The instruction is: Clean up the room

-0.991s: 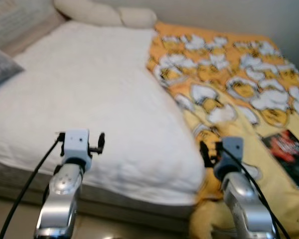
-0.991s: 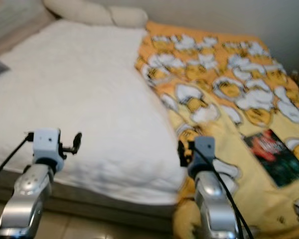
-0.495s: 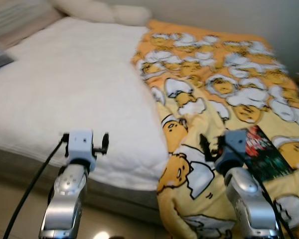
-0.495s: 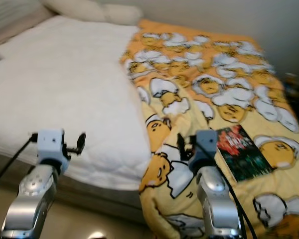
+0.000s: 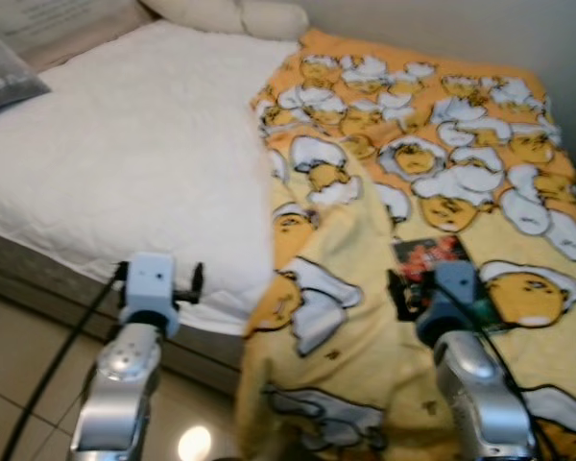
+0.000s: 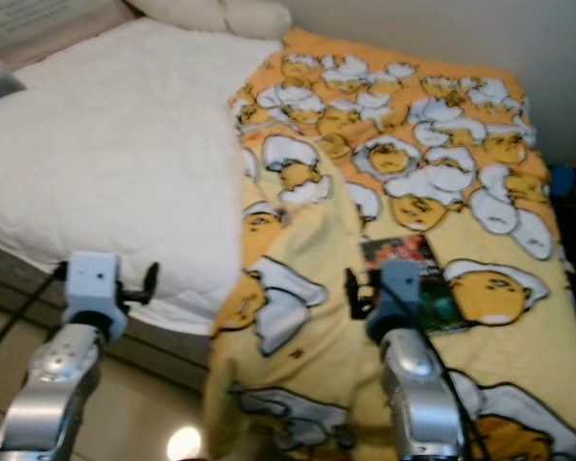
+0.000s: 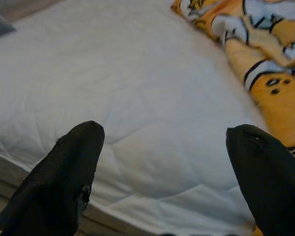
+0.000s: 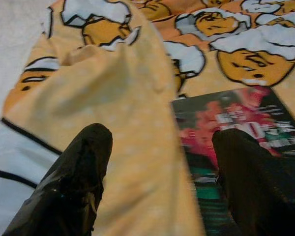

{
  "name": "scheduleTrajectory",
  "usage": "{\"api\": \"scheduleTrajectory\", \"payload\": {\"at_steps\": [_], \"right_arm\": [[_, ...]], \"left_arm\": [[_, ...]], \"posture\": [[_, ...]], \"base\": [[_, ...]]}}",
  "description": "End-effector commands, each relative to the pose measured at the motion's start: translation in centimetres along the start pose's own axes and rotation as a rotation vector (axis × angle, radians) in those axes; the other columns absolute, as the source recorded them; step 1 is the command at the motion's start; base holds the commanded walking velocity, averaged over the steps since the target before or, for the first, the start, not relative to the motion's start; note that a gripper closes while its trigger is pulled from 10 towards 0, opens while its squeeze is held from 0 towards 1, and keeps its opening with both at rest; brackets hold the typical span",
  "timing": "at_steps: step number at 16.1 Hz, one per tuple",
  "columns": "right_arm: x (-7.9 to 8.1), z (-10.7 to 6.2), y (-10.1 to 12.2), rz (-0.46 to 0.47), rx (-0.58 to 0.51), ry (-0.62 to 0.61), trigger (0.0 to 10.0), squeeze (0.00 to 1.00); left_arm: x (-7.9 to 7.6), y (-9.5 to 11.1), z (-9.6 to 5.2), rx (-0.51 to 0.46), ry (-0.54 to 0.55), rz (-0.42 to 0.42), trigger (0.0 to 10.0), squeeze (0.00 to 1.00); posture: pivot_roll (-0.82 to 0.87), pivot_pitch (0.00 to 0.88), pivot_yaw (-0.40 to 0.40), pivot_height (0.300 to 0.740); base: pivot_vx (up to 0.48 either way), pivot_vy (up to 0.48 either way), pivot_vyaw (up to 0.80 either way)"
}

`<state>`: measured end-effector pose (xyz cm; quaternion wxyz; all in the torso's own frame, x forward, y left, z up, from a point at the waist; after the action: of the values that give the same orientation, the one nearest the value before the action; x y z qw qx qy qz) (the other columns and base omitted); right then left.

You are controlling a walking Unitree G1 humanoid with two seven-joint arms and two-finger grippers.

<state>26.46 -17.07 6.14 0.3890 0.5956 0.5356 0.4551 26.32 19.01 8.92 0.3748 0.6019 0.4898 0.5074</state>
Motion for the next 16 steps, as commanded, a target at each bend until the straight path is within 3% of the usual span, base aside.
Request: {"api": "scheduleTrajectory", "payload": {"at_steps": [1,4,7,10,16], "right_arm": [[-1.0,0.0,0.1,0.009,-0.005,-0.029,10.0,0.0],[0.1,-0.2,0.0,-0.017,-0.006,0.042,10.0,0.0],[0.1,-0.1,-0.3,0.001,0.002,0.028,10.0,0.0],[0.3,-0.2,-0.6,-0.011,0.019,0.088,10.0,0.0],[0.5,0.3,-0.7,-0.014,0.031,0.126,10.0,0.0]], "left_arm": [[-0.6,0.5,0.0,-0.016,-0.021,0.005,10.0,0.94],[-0.3,0.4,0.2,-0.017,-0.022,0.013,10.0,0.95],[-0.8,0.5,0.2,-0.022,-0.044,0.022,10.0,0.94],[-1.1,0.5,0.2,-0.019,-0.07,0.042,10.0,0.86],[-1.5,0.6,0.3,-0.034,-0.11,0.08,10.0,0.85]], "posture": [[0.12,0.0,0.018,0.74],[0.1,0.0,0.032,0.74],[0.11,0.0,0.034,0.74],[0.12,0.0,0.036,0.74],[0.12,0.0,0.051,0.74]], "base": [[0.0,-0.48,0.0],[0.0,-0.48,0.67],[0.0,-0.48,0.53],[0.0,0.0,0.0],[0.0,0.0,0.0]]}}
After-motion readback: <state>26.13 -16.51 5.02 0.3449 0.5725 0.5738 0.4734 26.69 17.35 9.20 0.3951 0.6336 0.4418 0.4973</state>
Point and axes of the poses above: a point about 5 cm out from each wrist's last joint towards the gripper, its own z axis pointing out of the wrist towards the gripper, its own y axis along the axis of the wrist's last joint, x = y × z, the point moved 1 cm from there along z, pointing out of the wrist towards the gripper, and after that the axes turned 4 degrees about z, right-handed, at the moved point
